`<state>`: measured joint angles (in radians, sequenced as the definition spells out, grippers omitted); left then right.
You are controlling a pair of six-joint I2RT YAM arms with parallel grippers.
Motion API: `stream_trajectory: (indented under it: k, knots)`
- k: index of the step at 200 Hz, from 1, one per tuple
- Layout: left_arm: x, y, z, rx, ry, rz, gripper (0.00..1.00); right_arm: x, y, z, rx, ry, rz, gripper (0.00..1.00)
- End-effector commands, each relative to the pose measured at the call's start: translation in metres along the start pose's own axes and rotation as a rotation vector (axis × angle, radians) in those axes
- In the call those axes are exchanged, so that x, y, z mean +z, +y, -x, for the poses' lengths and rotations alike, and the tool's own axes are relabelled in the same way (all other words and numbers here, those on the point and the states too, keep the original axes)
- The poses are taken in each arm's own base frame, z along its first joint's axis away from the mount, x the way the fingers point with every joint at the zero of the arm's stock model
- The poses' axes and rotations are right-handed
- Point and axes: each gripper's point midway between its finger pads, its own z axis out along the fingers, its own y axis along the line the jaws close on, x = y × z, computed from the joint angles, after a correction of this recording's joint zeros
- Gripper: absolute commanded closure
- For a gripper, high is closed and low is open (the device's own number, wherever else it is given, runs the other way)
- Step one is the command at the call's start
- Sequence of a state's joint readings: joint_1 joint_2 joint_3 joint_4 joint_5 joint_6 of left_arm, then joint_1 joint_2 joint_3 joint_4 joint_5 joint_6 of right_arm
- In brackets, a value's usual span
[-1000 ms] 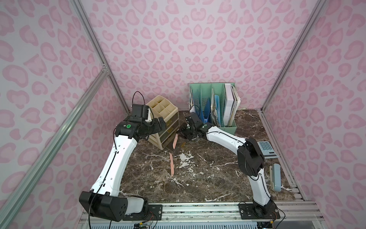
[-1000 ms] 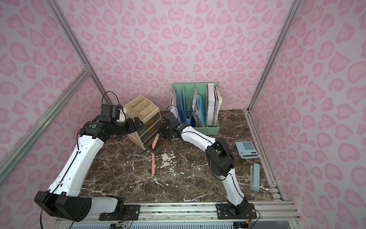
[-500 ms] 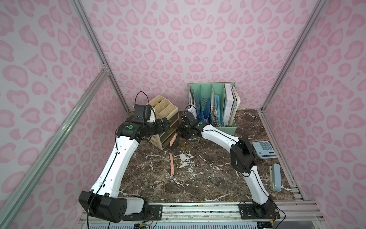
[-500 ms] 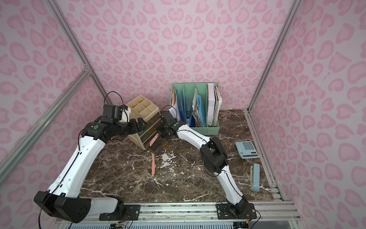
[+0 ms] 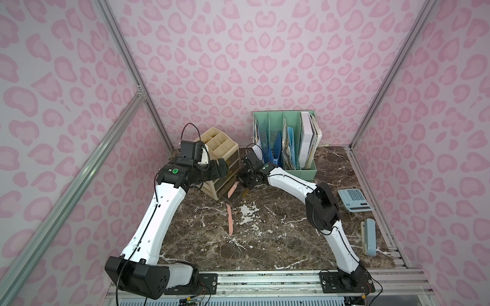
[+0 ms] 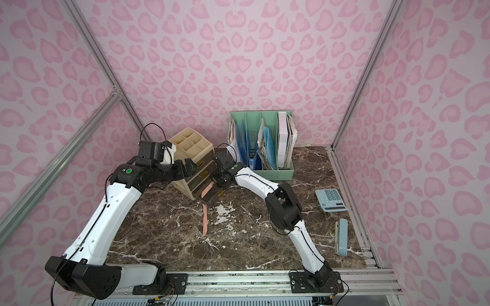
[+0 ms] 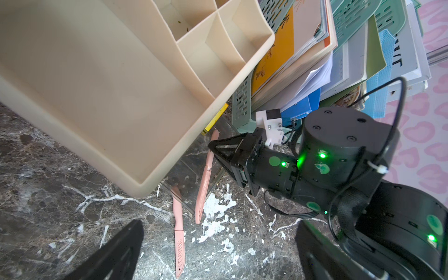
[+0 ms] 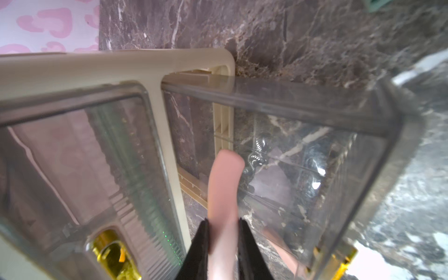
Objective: Place the fruit knives into the drawer by color
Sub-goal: Place the fruit knife in the drawer.
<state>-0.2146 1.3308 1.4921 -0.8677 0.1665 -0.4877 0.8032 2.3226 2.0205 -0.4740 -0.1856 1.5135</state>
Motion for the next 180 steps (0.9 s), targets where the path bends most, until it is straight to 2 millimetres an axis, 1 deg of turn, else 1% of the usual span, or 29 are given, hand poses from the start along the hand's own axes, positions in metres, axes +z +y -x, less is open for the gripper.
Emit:
stream_trajectory:
  k: [1,28,56,96,117,118,120,124,145,159,180]
  knots:
    - [-0.001,-0.002,0.003,0.020,-0.011,-0.006,0.01,-0.001,0.000,0.000,0.002,0.001,-0.004,0.74]
    - [-0.002,-0.002,0.004,0.022,-0.016,-0.005,0.01,0.001,-0.001,-0.002,0.000,0.007,-0.002,0.65]
    - [-0.004,-0.002,0.004,0.025,-0.021,-0.003,0.01,-0.003,0.006,-0.002,-0.016,0.003,0.019,0.65]
    - [-0.007,-0.002,0.006,0.034,-0.029,0.000,0.01,-0.016,0.025,-0.004,-0.069,-0.006,0.064,0.66]
    - [-0.008,-0.003,0.008,0.037,-0.031,0.001,0.01,-0.016,0.026,-0.007,-0.099,-0.004,0.069,0.66]
    - [-0.008,-0.003,0.008,0.036,-0.031,0.001,0.01,-0.021,0.031,-0.007,-0.102,-0.006,0.081,0.66]
    - [-0.008,-0.003,0.008,0.037,-0.030,0.002,0.01,-0.026,0.034,-0.008,-0.105,-0.007,0.089,0.66]
    - [-0.008,-0.003,0.008,0.037,-0.030,0.002,0.01,-0.028,0.036,-0.009,-0.111,-0.006,0.095,0.66]
    - [-0.010,-0.003,0.007,0.038,-0.032,0.004,0.01,-0.036,0.043,-0.015,-0.146,0.001,0.114,0.66]
    - [-0.011,-0.002,0.006,0.042,-0.033,0.006,0.01,-0.042,0.047,-0.022,-0.174,0.012,0.123,0.66]
    - [-0.014,0.000,0.003,0.045,-0.034,0.011,0.01,-0.051,0.048,-0.033,-0.215,0.024,0.125,0.66]
